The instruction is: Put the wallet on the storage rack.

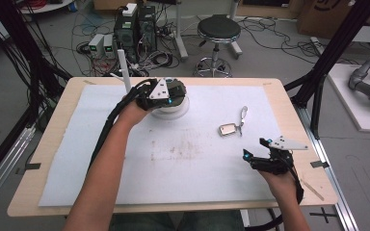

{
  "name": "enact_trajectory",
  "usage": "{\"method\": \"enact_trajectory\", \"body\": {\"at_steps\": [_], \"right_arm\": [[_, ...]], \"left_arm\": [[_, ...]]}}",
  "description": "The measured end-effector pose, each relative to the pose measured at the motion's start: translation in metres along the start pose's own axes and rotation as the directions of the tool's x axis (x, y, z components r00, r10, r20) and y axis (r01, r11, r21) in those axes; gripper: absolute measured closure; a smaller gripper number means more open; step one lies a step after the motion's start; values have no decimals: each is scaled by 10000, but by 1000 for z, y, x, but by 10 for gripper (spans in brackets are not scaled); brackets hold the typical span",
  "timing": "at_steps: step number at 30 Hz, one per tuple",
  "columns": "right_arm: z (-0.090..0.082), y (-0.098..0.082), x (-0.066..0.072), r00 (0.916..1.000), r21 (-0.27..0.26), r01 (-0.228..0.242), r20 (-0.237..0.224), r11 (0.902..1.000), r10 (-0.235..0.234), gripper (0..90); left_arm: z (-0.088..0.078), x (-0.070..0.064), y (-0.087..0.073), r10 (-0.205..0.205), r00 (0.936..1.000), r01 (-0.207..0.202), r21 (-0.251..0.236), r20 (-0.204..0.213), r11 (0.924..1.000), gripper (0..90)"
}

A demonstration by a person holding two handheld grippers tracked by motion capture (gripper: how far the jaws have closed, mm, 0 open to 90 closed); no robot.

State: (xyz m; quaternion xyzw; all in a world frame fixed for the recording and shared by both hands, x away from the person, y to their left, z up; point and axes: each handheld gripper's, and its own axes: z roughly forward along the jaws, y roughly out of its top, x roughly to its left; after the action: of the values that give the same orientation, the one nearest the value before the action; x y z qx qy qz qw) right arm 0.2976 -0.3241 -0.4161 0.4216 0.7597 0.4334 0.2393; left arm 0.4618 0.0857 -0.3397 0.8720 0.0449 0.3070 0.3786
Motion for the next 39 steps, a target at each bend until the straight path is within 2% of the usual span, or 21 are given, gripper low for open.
{"method": "enact_trajectory", "body": {"at_steps": [2, 7, 9, 10, 12, 13, 16, 19, 21, 24, 26, 28, 33, 35, 37, 38, 39], "right_arm": [[0, 0, 0, 10000, 6, -1, 1, 10000, 1, 191], [-1, 0, -1, 10000, -17, -6, -10, 10000, 6, 191], [-2, 0, -1, 10000, -11, -11, -9, 10000, 11, 191], [-2, 0, -1, 10000, -5, -30, -16, 10000, 30, 191], [-3, 0, -1, 10000, -28, -33, -9, 10000, 33, 191], [-3, 0, -1, 10000, -32, -37, 6, 10000, 37, 191], [-3, 0, -1, 10000, -58, -49, 10, 10000, 49, 191], [-3, 1, 0, 10000, -77, 5, 16, 10000, -5, 191], [-3, 1, 0, 10000, -71, -16, 3, 10000, 16, 191], [-2, 1, -1, 10000, -71, 2, -34, 10000, -2, 191], [-2, 1, 0, 10000, -59, 5, -46, 10000, -5, 191], [-2, 2, 0, 10000, -89, 15, -64, 10000, -16, 191], [-1, 3, 1, 10000, -123, 1, -98, 9999, -2, 191], [0, 3, 0, 10000, -128, 38, -89, 9999, -39, 191], [0, 4, 0, 10000, -136, -1, -89, 9999, 0, 191], [1, 4, -1, 9999, -153, 34, -102, 9999, -35, 191], [1, 4, -1, 9999, -133, 47, -101, 9999, -49, 191]], "left_arm": [[5, -1, -2, -117, 9999, 117, -15, -51, 9999, 819], [12, -2, -6, -560, 9982, 562, -63, 207, 9984, 795], [13, -2, -7, -847, 9963, 847, -63, 109, 9964, 728], [13, -1, -7, -977, 9952, 977, -71, 12, 9952, 663], [11, 0, -8, -1158, 9931, 1159, 29, -181, 9933, 559], [10, 1, -8, -1222, 9923, 1223, 56, -180, 9925, 542], [5, 3, -10, -1333, 9896, 1343, 164, -533, 9908, 495], [-3, 5, -11, -1381, 9882, 1385, 11, -668, 9904, 479], [-11, 5, -11, -1564, 9847, 1549, -249, -765, 9876, 457], [-23, 3, -11, -1758, 9810, 1717, -545, -824, 9836, 391], [-35, 2, -12, -2044, 9755, 1975, -863, -807, 9765, 374], [-47, -1, -13, -2448, 9663, 2351, -1152, -793, 9651, 343], [-76, -15, -21, -3067, 9501, 2930, -1746, -570, 9400, 317], [-86, -21, -26, -3439, 9385, 3324, -1895, -304, 9239, 305], [-96, -28, -33, -3705, 9286, 3593, -1961, -223, 9124, 283], [-100, -32, -37, -3907, 9204, 3804, -1929, -169, 9045, 281], [-105, -36, -40, -4038, 9147, 3945, -1786, -176, 9014, 269]]}}
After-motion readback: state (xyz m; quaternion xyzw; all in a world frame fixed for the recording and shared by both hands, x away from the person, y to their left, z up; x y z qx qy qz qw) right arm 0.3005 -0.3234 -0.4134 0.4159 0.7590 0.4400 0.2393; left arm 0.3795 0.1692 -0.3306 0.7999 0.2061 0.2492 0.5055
